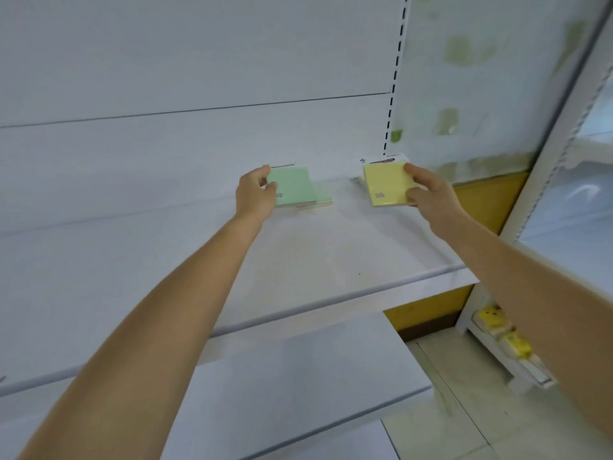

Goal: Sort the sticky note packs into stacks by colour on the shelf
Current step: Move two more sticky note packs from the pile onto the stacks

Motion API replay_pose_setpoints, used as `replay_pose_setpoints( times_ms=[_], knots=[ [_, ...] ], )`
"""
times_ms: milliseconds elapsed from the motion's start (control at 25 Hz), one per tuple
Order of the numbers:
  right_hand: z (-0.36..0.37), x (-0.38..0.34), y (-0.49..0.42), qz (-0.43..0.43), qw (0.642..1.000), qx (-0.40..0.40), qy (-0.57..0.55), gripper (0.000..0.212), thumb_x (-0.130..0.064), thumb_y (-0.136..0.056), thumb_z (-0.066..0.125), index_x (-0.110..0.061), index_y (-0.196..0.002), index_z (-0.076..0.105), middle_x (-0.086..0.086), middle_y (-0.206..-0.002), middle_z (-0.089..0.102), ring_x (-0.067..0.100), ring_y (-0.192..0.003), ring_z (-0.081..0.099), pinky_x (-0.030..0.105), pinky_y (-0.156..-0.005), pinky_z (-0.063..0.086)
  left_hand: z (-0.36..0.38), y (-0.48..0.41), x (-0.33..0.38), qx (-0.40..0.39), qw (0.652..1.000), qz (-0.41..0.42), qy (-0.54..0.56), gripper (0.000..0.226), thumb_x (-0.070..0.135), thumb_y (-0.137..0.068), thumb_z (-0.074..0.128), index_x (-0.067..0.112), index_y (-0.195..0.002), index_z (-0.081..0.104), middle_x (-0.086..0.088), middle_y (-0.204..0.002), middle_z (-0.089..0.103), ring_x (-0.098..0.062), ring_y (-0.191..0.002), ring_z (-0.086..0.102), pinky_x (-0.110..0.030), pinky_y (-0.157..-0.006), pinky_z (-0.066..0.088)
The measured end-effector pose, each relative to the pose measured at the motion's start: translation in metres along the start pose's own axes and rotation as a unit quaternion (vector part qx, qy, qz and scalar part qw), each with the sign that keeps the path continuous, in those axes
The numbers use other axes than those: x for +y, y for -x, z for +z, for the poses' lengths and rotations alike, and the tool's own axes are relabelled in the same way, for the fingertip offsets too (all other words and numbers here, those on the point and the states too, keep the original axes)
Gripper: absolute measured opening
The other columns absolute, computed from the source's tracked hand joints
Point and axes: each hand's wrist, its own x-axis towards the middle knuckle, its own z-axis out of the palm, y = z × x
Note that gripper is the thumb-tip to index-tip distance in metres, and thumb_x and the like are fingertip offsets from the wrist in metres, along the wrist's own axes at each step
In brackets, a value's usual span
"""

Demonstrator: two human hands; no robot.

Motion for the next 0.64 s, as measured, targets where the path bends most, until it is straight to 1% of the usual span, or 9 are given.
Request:
replay_pose_setpoints(
  times_ms=[40,80,200,280,360,440,520,600,640],
  knots=[
    [-0.005,0.001,-0.009,0.004,1.000,0.008,0.002,0.052,0.007,-0.088,0.038,-0.015,-0.135,0.044,0.002,-0.125,0.044,0.017,-0.105,0.044,0.021,-0.085,0.042,0.006,-0.008,0.001,0.000,1.000,-0.004,-0.003,0.029,0.004,-0.086,0.050,0.010,-0.113,0.060,-0.017,-0.113,0.062,-0.028,-0.105,0.058,-0.028,-0.088,0.043],
    [-0.010,0.002,-0.020,0.005,1.000,0.015,0.000,0.053,0.007,-0.088,0.037,-0.015,-0.135,0.044,0.004,-0.129,0.045,0.018,-0.105,0.045,0.020,-0.083,0.043,0.013,-0.016,0.002,-0.003,1.000,-0.006,-0.003,0.028,0.004,-0.086,0.050,0.013,-0.111,0.060,-0.017,-0.110,0.062,-0.028,-0.103,0.057,-0.028,-0.088,0.043],
    [-0.016,0.006,-0.052,-0.001,1.000,0.019,0.002,0.053,0.007,-0.088,0.035,-0.015,-0.136,0.042,0.007,-0.141,0.043,0.022,-0.111,0.047,0.024,-0.087,0.041,0.034,-0.032,-0.004,-0.019,1.000,-0.014,-0.004,0.039,0.004,-0.087,0.052,0.004,-0.126,0.054,-0.016,-0.126,0.058,-0.027,-0.118,0.054,-0.034,-0.102,0.042],
    [-0.017,0.007,-0.068,0.000,1.000,0.029,0.011,0.053,0.006,-0.088,0.034,-0.015,-0.136,0.042,0.005,-0.140,0.045,0.018,-0.108,0.046,0.024,-0.086,0.039,0.046,-0.040,-0.009,-0.027,0.999,-0.015,-0.010,0.040,0.005,-0.087,0.053,0.002,-0.127,0.052,-0.015,-0.131,0.056,-0.025,-0.123,0.052,-0.033,-0.106,0.040],
    [-0.014,0.009,-0.080,0.004,0.999,0.035,0.002,0.052,0.006,-0.088,0.035,-0.014,-0.135,0.043,0.005,-0.138,0.047,0.016,-0.105,0.047,0.024,-0.085,0.039,0.053,-0.043,-0.011,-0.020,0.999,-0.023,-0.028,0.040,0.007,-0.087,0.055,0.003,-0.127,0.053,-0.014,-0.132,0.056,-0.024,-0.123,0.052,-0.032,-0.106,0.038],
    [-0.011,0.008,-0.092,0.009,0.999,0.045,-0.006,0.052,0.005,-0.087,0.035,-0.013,-0.135,0.045,0.006,-0.140,0.047,0.018,-0.110,0.049,0.026,-0.091,0.042,0.059,-0.047,-0.011,-0.005,0.998,-0.023,-0.051,0.037,0.009,-0.087,0.056,0.003,-0.123,0.056,-0.014,-0.129,0.058,-0.025,-0.121,0.054,-0.032,-0.106,0.038],
    [-0.007,0.005,-0.101,0.024,0.998,0.053,-0.008,0.052,0.004,-0.087,0.034,-0.013,-0.135,0.044,0.007,-0.141,0.046,0.022,-0.117,0.049,0.027,-0.098,0.041,0.063,-0.049,-0.009,0.018,0.996,-0.020,-0.090,0.033,0.009,-0.087,0.053,0.003,-0.119,0.060,-0.015,-0.127,0.060,-0.026,-0.120,0.055,-0.031,-0.105,0.038],
    [-0.001,0.007,-0.101,0.028,0.998,0.051,-0.007,0.052,0.003,-0.089,0.031,-0.011,-0.137,0.041,0.007,-0.143,0.043,0.023,-0.120,0.047,0.023,-0.094,0.037,0.068,-0.047,-0.010,0.033,0.990,-0.032,-0.133,0.033,0.007,-0.088,0.046,0.005,-0.118,0.061,-0.015,-0.129,0.059,-0.028,-0.122,0.053,-0.030,-0.105,0.036],
    [0.003,0.010,-0.098,0.020,0.999,0.048,-0.004,0.051,0.003,-0.090,0.030,-0.011,-0.139,0.039,0.006,-0.144,0.042,0.022,-0.119,0.049,0.022,-0.090,0.038,0.071,-0.044,-0.013,0.040,0.988,-0.042,-0.143,0.035,0.007,-0.089,0.043,0.006,-0.119,0.061,-0.015,-0.131,0.058,-0.028,-0.124,0.052,-0.030,-0.105,0.036]
  ],
)
